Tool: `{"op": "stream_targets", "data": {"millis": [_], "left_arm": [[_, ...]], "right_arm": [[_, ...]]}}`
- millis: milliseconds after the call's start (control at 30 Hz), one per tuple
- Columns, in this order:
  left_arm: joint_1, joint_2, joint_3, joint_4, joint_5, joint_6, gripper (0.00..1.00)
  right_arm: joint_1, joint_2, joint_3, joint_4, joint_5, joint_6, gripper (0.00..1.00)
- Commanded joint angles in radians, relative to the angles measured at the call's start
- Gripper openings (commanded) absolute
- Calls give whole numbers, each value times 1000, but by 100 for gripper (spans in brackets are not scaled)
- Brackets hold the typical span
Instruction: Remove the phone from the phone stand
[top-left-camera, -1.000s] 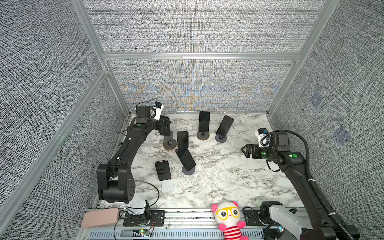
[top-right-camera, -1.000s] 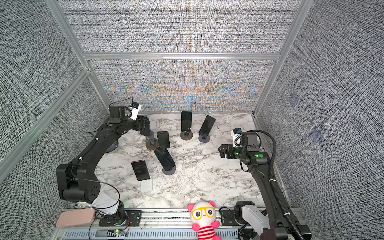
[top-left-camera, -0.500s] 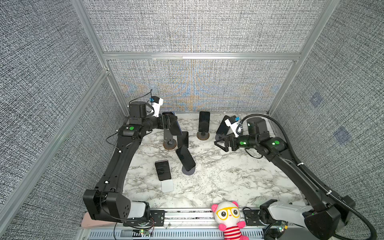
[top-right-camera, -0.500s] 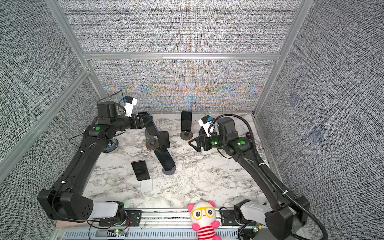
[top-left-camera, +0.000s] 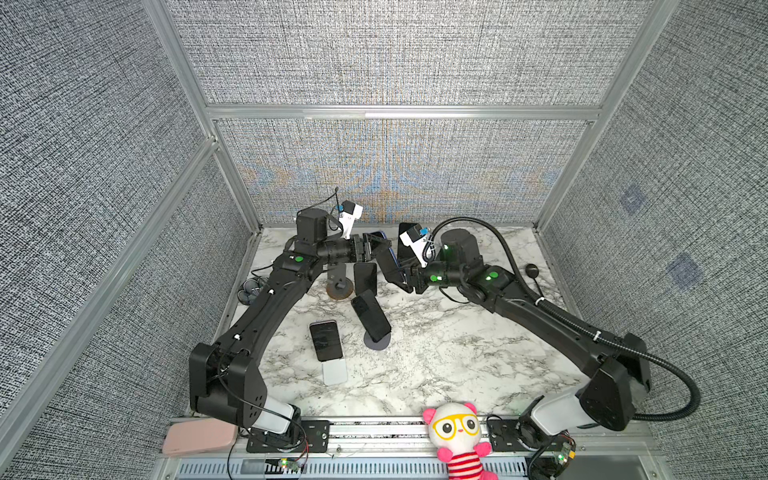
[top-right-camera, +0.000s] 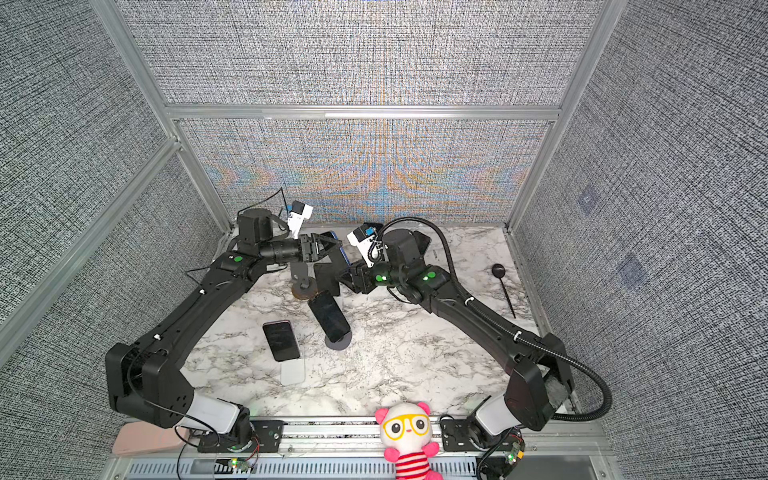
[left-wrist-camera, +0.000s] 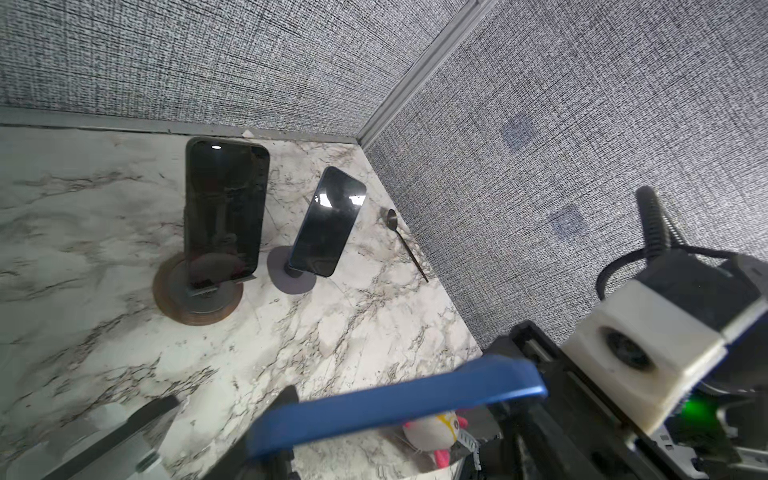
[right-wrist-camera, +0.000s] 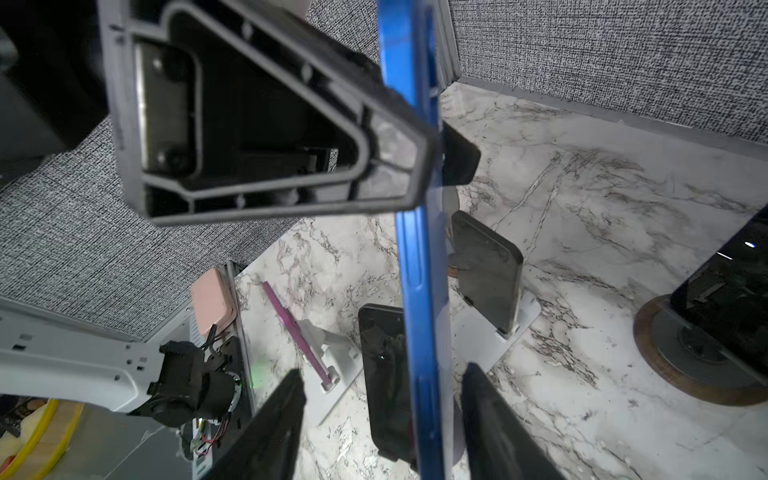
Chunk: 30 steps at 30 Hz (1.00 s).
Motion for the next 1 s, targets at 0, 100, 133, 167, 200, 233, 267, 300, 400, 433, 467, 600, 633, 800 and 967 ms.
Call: {"op": "stream_targets", "data": {"millis": [0,100,133,167,200,233,267,300,400,433,467,600,633,800,967], "left_arm": [[-5,9,-16,138,34,-63,45],[-9,13,-49,192,36,-83,45],[-10,12,-64,226,42,-95,46],[-10,13,-82,278,54,-116,49],[-10,14,-106,356,79,-145,54],[-10,15,-140,470,109,-197,61],[-10,22,-168,571,130,-252,68],[-10,27,-184,631,141,-290,73],[-10,44,-224,722,143,-333,82],[-9,49,-237,753,141,-339,82],[-10,56,-252,795,145,-354,78],[-12,93,-279,930,169,-425,67],[-14,104,-282,971,176,-446,64],[-32,126,-277,1043,195,-499,54],[-32,92,-286,954,177,-432,7]], "right_arm": [[2,15,-2,82,20,26,36],[-1,14,-6,80,35,26,15],[-2,12,-3,75,37,26,8],[-6,12,-2,67,34,26,2],[-9,12,0,61,27,27,0],[-17,9,0,59,10,26,0],[-28,2,-6,58,-5,31,0],[-41,-7,-15,61,-22,44,0],[-117,-29,-40,72,-140,109,0],[-146,-30,-43,72,-203,133,0],[-171,-29,-46,78,-261,154,0],[-203,-22,-54,125,-412,196,0],[-206,-13,-58,157,-443,216,0],[-208,33,-78,312,-517,319,0],[-210,67,-59,275,-512,295,0]]}}
